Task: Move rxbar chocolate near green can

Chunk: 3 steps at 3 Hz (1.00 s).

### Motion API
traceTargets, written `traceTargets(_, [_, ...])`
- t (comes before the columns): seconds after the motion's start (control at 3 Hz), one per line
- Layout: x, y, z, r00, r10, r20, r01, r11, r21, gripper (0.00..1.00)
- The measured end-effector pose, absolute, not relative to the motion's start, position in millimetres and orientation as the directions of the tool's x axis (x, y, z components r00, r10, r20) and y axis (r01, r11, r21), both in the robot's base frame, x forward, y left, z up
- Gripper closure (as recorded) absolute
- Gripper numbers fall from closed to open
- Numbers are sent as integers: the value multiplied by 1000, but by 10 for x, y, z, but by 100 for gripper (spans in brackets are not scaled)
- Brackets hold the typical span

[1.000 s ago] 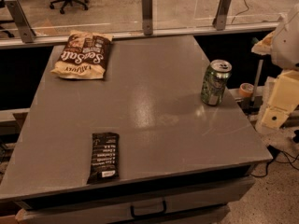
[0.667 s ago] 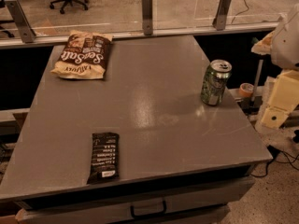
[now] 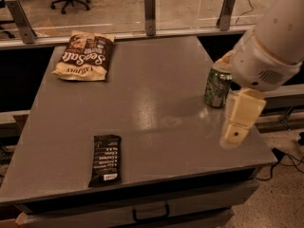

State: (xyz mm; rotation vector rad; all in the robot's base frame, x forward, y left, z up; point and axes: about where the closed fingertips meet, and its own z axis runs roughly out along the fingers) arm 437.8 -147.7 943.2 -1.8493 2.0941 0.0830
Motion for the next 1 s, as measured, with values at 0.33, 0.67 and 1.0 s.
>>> traceTargets(0.33, [4181, -773, 9118, 32, -927, -374, -992, 17, -127, 0])
traceTargets(0.67, [4181, -773, 9118, 32, -927, -374, -992, 17, -127, 0])
traceTargets(1.0, [4184, -701, 9121, 28, -912, -408, -993, 23, -120, 0])
